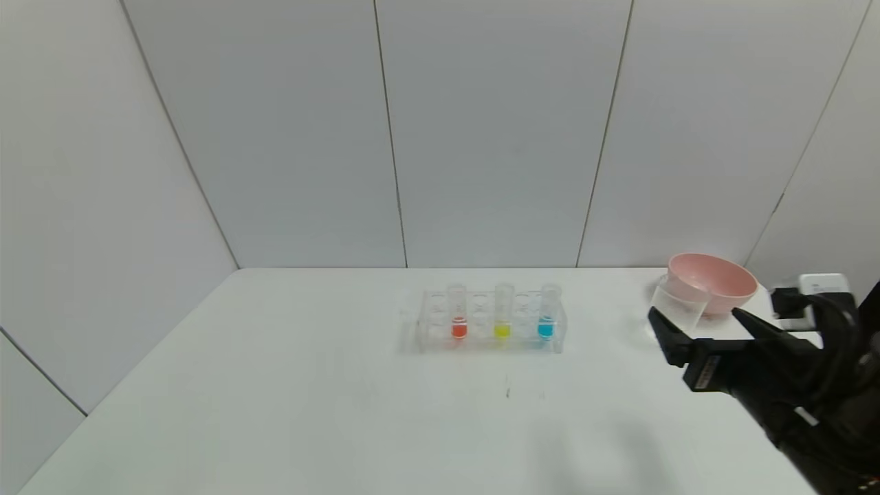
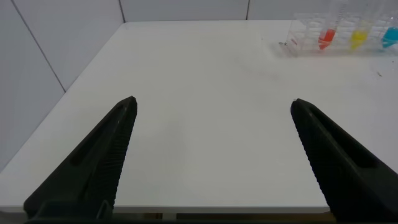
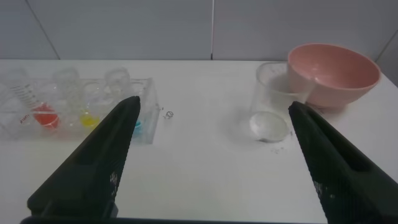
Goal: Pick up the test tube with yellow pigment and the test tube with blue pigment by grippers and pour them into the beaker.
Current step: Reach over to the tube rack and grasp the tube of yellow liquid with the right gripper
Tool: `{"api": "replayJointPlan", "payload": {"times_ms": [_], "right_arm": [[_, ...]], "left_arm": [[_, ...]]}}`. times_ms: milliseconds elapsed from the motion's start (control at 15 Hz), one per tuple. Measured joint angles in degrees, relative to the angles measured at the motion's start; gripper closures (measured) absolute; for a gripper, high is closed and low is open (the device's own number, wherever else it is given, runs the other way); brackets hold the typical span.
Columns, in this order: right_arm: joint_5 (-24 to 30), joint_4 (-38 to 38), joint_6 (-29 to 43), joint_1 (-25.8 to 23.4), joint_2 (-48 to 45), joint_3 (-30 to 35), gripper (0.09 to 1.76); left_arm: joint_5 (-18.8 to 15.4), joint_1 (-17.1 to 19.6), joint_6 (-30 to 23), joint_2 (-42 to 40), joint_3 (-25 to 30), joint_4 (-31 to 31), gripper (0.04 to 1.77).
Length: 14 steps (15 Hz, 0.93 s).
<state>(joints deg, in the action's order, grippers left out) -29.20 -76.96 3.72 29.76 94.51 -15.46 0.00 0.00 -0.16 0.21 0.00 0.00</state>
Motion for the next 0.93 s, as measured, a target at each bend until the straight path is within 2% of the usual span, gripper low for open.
{"api": "replayJointPlan", "payload": {"times_ms": [200,400,667,933], "right_arm": [[-9.2,-3.4,0.2,11.1,9.4,-5.2,0.14],[-14.5,-3.6,0.2,19.5,16.2,-12.0,0.14],[-18.3,-2.4,0.2,24.6,23.4,-20.6,0.14],[-20.6,1.6,0.1,25.4,27.8,-26.2,0.14]], "left_arm": [[0.0,0.0,0.0,0.0,0.0,0.0,0.05],[0.0,0.0,0.0,0.0,0.0,0.0,0.05],[0.0,0.0,0.0,0.0,0.0,0.0,0.05],[0.0,0.0,0.0,0.0,0.0,0.0,0.05]]}}
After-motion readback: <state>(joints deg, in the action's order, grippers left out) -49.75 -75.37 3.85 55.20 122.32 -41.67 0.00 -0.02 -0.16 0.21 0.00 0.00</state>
